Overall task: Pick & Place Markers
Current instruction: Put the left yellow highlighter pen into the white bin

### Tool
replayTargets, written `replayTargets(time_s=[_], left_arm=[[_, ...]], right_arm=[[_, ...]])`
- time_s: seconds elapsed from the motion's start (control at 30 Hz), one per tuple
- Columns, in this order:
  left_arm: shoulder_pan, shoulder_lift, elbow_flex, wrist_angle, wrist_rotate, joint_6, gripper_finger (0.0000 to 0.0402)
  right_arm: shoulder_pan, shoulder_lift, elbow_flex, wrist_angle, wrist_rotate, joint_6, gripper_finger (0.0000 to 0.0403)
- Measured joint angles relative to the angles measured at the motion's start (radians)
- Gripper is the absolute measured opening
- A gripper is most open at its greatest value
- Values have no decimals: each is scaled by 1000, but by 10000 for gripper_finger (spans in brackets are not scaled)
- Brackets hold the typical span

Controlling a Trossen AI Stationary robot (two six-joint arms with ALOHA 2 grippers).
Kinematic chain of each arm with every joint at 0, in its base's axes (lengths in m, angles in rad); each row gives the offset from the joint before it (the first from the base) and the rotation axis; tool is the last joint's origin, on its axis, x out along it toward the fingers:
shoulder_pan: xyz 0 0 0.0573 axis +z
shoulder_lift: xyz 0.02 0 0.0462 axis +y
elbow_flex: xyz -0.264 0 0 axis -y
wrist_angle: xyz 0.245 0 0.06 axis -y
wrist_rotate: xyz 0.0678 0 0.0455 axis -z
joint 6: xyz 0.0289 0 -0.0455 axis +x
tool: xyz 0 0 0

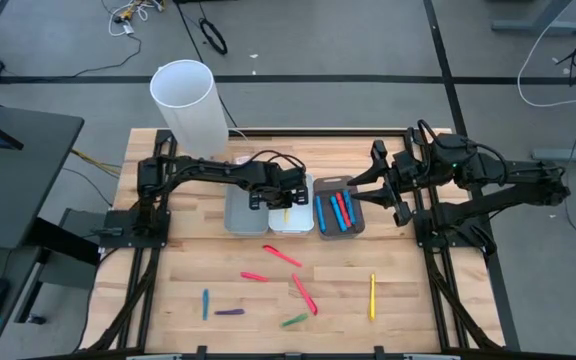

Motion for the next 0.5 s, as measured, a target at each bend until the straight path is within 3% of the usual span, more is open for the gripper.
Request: replayTargets(time_s=[0.5], left_arm=[[0, 0, 0, 2, -14, 11, 24]], right_arm=[[0, 0, 0, 0, 0, -1, 134]])
